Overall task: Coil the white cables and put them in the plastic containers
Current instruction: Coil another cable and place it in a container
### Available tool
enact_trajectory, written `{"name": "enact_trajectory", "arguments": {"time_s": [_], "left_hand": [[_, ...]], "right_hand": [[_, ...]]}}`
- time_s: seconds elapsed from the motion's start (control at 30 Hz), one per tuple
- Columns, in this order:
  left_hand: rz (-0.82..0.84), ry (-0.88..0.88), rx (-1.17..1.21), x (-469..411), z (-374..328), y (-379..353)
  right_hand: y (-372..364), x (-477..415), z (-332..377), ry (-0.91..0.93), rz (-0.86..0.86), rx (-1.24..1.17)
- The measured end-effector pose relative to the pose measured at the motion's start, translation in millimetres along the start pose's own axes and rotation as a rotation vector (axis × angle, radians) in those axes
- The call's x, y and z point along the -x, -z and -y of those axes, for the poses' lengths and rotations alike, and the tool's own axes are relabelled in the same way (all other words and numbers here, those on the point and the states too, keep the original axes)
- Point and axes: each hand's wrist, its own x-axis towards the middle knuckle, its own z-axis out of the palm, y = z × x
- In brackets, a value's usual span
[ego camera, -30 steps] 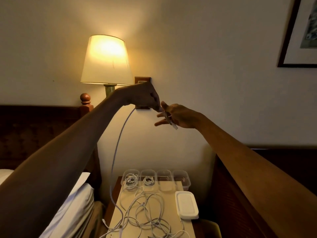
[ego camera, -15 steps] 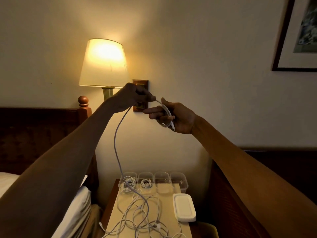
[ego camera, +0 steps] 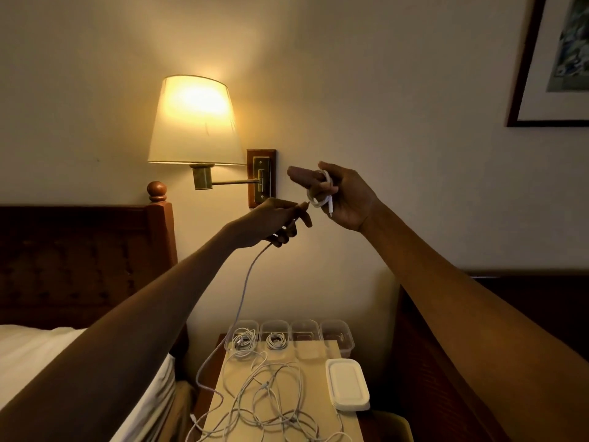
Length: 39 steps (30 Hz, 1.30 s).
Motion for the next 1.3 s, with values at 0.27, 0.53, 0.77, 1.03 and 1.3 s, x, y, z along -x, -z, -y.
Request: {"name": "enact_trajectory", "arguments": {"time_s": [0.27, 0.53, 0.77, 1.03, 1.3], "left_hand": [[0.156, 0.095, -0.248, 4.7, -30.1, -14.4], [0.108, -0.084, -0.665, 15.6, -81.1, 19.6], [-0.035, -0.219, -0.826, 10.1, -91.7, 43.6], [-0.134, -0.329, -0.636, 4.9, -75.3, 51.8], [-0.139, -0.221, -0.406, 4.8, -29.0, 36.0]], "right_hand": [[2.6, -8.2, -0.7, 0.098, -0.191, 0.326], [18.1, -9.3, -9.6, 0.032, -0.267, 0.744], [13.2, -1.8, -13.9, -0.169, -0.122, 0.775], [6.1, 3.4, -14.8, -0.187, -0.021, 0.488], [8.6, 5.6, -3.2, -0.167, 0.154, 0.148]]}}
